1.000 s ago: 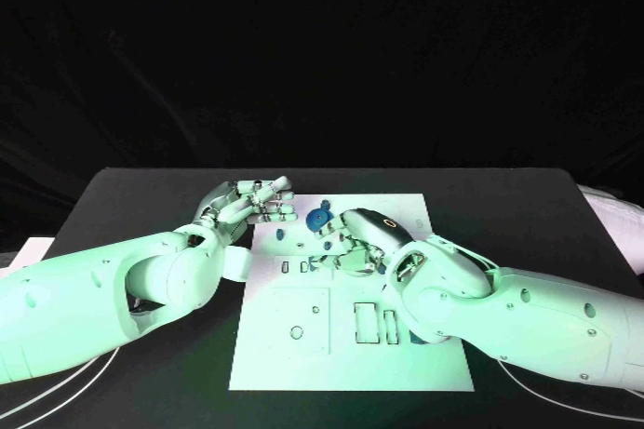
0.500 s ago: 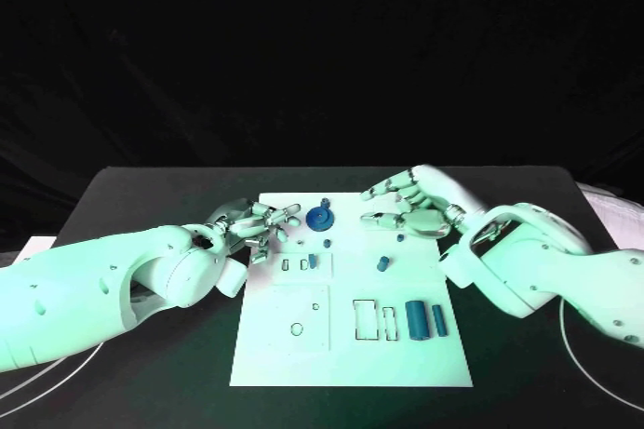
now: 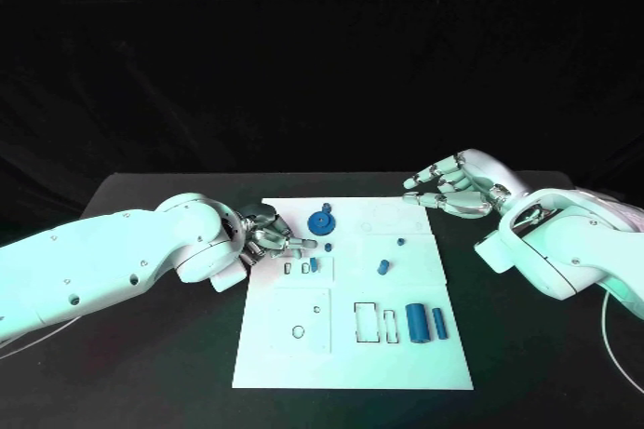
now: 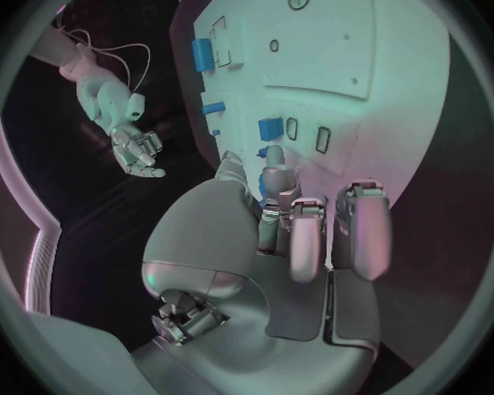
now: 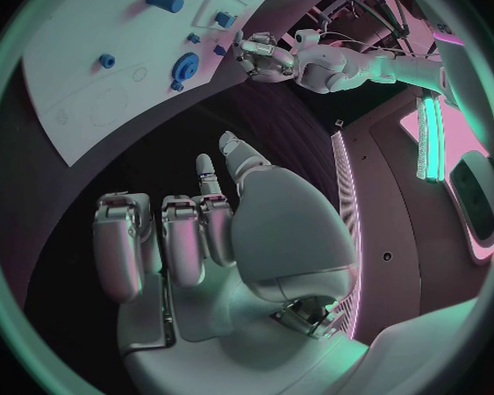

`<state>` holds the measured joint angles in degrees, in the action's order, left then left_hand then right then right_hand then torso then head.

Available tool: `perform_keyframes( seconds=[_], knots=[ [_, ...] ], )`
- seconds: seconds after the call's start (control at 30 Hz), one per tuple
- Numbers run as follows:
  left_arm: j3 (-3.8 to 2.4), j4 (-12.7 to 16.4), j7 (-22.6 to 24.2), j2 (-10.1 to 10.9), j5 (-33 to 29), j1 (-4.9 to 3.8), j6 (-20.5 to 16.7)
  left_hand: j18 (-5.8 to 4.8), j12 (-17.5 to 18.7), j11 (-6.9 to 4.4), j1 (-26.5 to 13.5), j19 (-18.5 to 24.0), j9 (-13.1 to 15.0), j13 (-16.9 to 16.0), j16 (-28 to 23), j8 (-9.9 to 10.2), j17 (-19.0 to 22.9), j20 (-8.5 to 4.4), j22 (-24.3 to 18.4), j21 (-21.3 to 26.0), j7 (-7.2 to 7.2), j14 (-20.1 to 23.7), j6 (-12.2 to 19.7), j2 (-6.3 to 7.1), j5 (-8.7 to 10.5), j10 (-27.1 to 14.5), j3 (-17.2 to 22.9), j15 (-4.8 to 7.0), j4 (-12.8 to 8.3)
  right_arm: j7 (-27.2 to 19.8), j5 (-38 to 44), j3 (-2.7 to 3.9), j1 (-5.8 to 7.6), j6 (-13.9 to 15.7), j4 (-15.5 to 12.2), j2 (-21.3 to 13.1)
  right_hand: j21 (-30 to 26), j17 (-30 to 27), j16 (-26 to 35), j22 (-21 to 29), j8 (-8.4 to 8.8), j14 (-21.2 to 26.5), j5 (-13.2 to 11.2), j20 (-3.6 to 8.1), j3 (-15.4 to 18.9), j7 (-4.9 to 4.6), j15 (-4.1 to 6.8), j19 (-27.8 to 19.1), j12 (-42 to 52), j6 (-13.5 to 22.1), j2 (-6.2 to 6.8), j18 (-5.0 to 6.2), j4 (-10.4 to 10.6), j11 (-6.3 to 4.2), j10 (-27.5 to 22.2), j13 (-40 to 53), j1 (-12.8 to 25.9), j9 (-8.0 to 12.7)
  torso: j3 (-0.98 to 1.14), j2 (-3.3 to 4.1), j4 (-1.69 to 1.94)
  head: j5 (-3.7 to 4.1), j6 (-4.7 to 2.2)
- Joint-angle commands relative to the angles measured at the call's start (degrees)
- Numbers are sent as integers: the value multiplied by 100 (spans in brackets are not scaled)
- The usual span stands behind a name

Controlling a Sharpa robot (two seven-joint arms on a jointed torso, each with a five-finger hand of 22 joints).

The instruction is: Assemble the parts on the task board

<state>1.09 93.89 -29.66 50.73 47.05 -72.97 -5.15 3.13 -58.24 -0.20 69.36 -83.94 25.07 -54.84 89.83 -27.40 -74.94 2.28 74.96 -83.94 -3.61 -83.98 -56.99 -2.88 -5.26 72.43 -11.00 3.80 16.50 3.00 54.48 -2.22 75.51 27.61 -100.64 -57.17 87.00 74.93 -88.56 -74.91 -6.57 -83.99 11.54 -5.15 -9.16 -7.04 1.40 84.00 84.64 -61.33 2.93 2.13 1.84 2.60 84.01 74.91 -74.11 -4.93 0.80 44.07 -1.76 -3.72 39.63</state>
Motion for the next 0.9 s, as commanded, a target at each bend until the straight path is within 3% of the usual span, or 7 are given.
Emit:
perform_keyframes(
  seconds=[0.03, 0.1, 0.2, 0.27, 0.4, 0.6, 0.9],
  knots=[
    [1, 39, -776, -76, 801, -29, 550, -114, -288, -21, -42, -229, 167, -286, 17, -170, -1506, 12, 624, -82, 6, -602, 79, -62, 32, 97, -77, 23, 10, 293, 229, 2, 7, -435, 48, -1, 13, 1239, -6, -834, -23, -540, 64, 55, 40, 2, 28, 243, -53, -43, -32, -59, 9, -32, 333, 1195, 25, -10, 6, -13, -8, 19, 11],
    [1, 54, -847, -108, 824, -37, 523, -146, -554, -42, -86, -287, 319, -548, 17, -328, -1506, 0, 777, -175, 28, -602, 126, -77, 78, 206, -151, 30, 13, 327, 282, 2, 8, -474, 72, -1, 12, 1235, -3, -833, -37, -539, 70, 60, 53, 10, 32, 242, -60, -61, -32, -59, 19, -39, 329, 1192, 37, -16, 2, -11, -13, 5, 20],
    [2, 62, -984, -184, 874, -47, 424, -167, -787, -72, -132, -327, 530, -773, 17, -530, -1506, -21, 885, -240, 53, -602, 212, -116, 140, 286, -242, 49, 12, 373, 362, 2, 10, -521, 105, -12, 11, 1234, -2, -832, -54, -538, 74, 68, 73, 20, 40, 241, -58, -80, -25, -59, 31, -47, 330, 1194, 54, -24, 15, -16, -3, -14, 32],
    [2, 64, -1052, -229, 891, -49, 387, -182, -898, -75, -176, -355, 625, -883, 17, -615, -1506, -26, 952, -280, 68, -602, 248, -133, 198, 332, -295, 60, 19, 387, 386, 1, 10, -524, 124, -24, 12, 1233, -2, -833, -61, -538, 77, 71, 85, 24, 43, 242, -53, -88, -19, -59, 36, -51, 332, 1196, 62, -27, 8, -13, -6, -6, 24],
    [3, 37, -1167, -327, 904, -53, 390, -191, -982, -89, -214, -373, 704, -966, 17, -685, -1506, -35, 995, -305, 76, -602, 272, -134, 223, 367, -346, 63, 18, 416, 412, 1, 11, -510, 162, -46, 11, 1236, -3, -833, -65, -539, 84, 74, 97, 27, 46, 241, -55, -90, -7, -59, 38, -54, 331, 1196, 68, -29, 4, -19, -8, 2, 42],
    [5, -70, -1300, -466, 818, -85, 444, -196, -1013, -101, -290, -381, 806, -993, 17, -774, -1506, -45, 1018, -318, 92, -602, 295, -26, 238, 363, -449, 74, 21, 444, 423, 1, 11, -487, 203, -58, -12, 1165, 36, -783, -43, -522, 147, 85, 135, 18, 52, 214, -138, -29, 20, -48, 53, -53, 292, 1153, 83, -22, 4, -8, -6, -10, 64],
    [6, -197, -1366, -643, 783, -113, 624, -198, -1027, -111, -235, -385, 879, -1005, 17, -832, -1506, -53, 1031, -325, 103, -602, 313, 11, 236, 359, -451, 83, 1, 456, 447, 1, 11, -449, 238, -43, -18, 1148, 45, -771, -39, -518, 157, 86, 139, 16, 51, 208, -157, -18, 22, -45, 54, -51, 283, 1143, 81, -20, 3, -7, -4, -81, 116]
  ],
)
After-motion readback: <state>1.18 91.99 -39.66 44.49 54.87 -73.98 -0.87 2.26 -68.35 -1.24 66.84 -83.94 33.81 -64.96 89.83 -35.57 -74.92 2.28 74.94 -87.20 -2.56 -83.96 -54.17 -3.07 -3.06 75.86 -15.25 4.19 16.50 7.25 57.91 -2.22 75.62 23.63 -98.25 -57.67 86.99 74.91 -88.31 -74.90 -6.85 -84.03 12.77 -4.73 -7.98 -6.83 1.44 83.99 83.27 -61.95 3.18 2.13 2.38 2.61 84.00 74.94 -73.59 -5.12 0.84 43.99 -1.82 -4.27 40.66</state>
